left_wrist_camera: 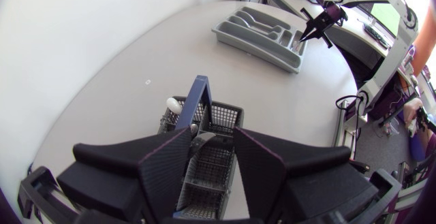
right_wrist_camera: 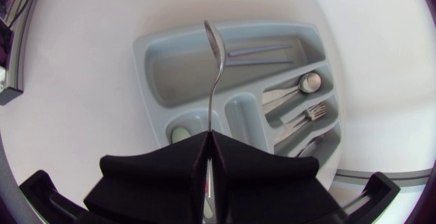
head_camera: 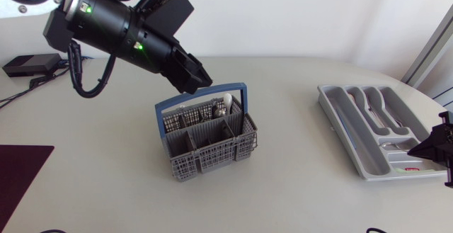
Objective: Sort the cutlery from the basket into the organizer compartments.
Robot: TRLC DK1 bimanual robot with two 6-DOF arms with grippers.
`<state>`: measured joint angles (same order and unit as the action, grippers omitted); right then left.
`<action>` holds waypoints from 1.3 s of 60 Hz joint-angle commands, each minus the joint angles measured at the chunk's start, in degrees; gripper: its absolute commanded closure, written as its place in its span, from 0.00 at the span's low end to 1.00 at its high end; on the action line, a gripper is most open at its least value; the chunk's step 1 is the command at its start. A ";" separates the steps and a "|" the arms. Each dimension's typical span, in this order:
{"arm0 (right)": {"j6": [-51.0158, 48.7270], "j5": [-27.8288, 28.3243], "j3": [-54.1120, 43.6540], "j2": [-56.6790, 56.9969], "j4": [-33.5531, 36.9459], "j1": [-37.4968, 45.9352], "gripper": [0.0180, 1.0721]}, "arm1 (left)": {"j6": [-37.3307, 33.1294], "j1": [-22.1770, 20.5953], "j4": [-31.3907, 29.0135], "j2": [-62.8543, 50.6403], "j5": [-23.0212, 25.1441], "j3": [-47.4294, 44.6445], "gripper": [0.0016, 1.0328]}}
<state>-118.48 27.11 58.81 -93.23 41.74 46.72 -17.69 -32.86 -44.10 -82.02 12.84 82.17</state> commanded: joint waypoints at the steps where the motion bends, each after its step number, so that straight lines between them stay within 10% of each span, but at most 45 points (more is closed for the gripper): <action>1: -4.48 -1.27 4.30 -4.94 1.15 1.97 0.95 | 1.87 -0.89 0.85 1.16 -0.89 -1.93 0.57; 78: -4.84 -13.75 14.67 -22.70 -1.48 -0.05 0.95 | 3.45 -4.58 4.55 1.16 -5.81 -3.77 0.57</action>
<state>-122.80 14.41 71.40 -113.62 40.21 47.55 -14.96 -37.01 -40.36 -81.36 7.18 79.75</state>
